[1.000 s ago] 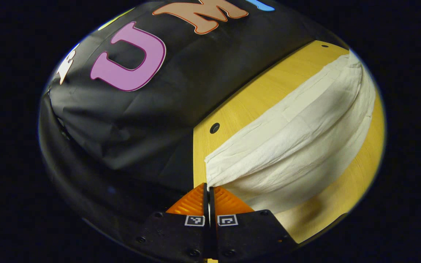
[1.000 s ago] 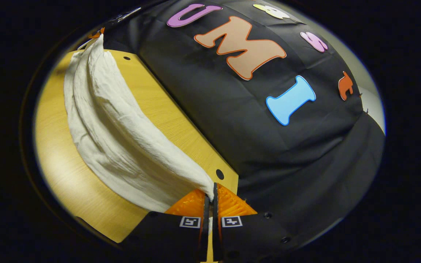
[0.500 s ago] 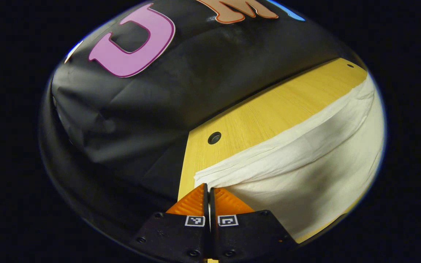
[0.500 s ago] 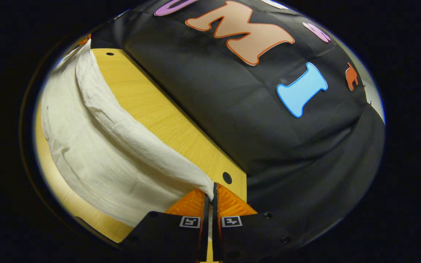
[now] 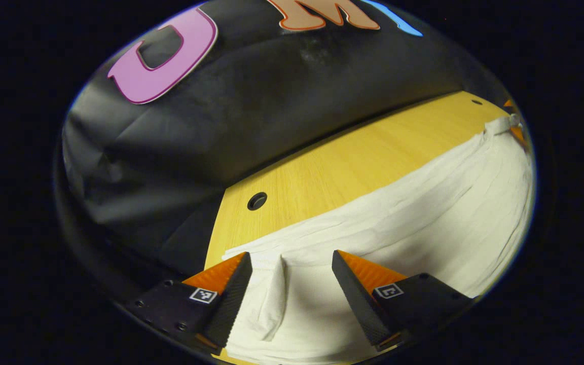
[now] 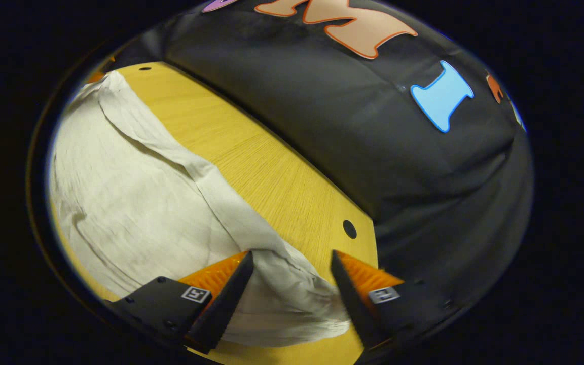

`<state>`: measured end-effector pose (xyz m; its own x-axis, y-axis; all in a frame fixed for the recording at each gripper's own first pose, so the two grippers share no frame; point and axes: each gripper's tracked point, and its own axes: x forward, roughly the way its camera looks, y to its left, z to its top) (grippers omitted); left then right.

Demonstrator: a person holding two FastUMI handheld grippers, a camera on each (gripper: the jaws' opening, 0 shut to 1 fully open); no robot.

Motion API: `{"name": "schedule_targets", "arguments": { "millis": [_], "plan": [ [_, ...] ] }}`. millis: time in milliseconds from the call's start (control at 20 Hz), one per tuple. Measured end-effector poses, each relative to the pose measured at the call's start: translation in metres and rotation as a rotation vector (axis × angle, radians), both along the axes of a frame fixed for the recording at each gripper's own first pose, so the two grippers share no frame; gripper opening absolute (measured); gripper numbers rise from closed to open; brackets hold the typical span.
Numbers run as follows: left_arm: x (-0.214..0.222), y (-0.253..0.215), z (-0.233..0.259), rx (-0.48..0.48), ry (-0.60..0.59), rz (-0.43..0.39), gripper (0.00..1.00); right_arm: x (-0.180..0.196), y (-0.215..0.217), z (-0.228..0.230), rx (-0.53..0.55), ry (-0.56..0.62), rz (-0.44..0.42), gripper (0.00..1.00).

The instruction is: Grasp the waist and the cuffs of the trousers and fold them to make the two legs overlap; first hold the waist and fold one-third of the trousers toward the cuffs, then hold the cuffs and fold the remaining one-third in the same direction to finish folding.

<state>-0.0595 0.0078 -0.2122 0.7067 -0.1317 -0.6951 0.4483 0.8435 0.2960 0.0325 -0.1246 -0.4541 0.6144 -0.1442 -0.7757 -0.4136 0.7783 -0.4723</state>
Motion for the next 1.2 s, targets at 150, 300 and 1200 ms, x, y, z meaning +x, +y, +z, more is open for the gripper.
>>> {"name": "schedule_targets", "arguments": {
  "millis": [150, 300, 1200],
  "plan": [
    [-0.006, -0.024, 0.028, -0.086, -0.05, 0.019, 0.96, 0.0, -0.005, 0.015, 0.093, -0.052, -0.096, 0.98],
    [-0.028, -0.047, 0.056, -0.185, -0.069, 0.025, 0.96, -0.006, -0.024, 0.032, 0.182, -0.103, -0.218, 1.0],
    [-0.108, -0.064, 0.092, -0.227, -0.062, 0.067, 0.96, -0.076, -0.117, -0.005, 0.553, -0.04, -0.858, 0.93]
  ]
}}
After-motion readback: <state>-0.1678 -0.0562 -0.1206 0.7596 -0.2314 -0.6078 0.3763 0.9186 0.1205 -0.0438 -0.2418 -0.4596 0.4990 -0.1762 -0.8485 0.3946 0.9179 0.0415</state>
